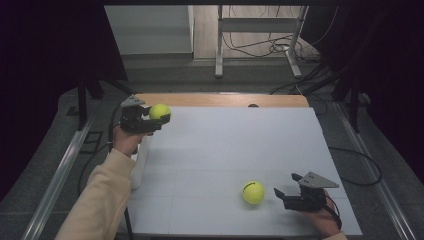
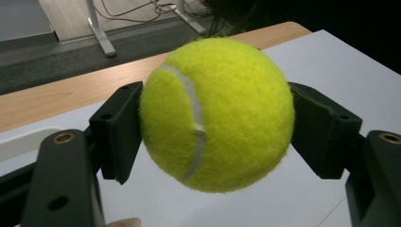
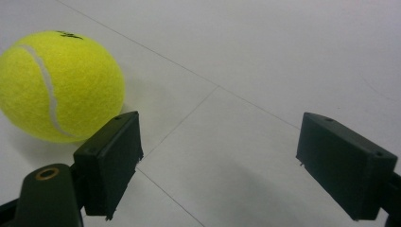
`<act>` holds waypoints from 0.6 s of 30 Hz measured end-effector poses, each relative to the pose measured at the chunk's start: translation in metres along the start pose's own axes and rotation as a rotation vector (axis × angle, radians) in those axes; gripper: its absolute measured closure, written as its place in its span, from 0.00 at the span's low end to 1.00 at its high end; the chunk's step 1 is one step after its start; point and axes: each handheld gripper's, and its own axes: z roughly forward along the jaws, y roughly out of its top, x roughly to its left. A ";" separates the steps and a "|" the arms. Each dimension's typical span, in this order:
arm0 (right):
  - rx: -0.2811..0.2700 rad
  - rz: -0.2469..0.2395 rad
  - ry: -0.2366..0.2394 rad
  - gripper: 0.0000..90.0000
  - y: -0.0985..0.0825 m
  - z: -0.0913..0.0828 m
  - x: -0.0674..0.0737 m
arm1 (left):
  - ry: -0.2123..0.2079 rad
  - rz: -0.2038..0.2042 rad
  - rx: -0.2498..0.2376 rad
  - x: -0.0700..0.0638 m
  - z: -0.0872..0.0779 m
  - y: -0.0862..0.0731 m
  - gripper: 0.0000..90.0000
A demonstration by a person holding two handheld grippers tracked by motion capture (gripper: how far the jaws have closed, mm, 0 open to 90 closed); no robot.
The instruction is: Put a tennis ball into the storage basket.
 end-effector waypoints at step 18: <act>-0.002 0.000 -0.001 0.17 0.000 0.000 0.000 | 0.044 -0.013 -0.003 0.011 -0.012 0.003 0.29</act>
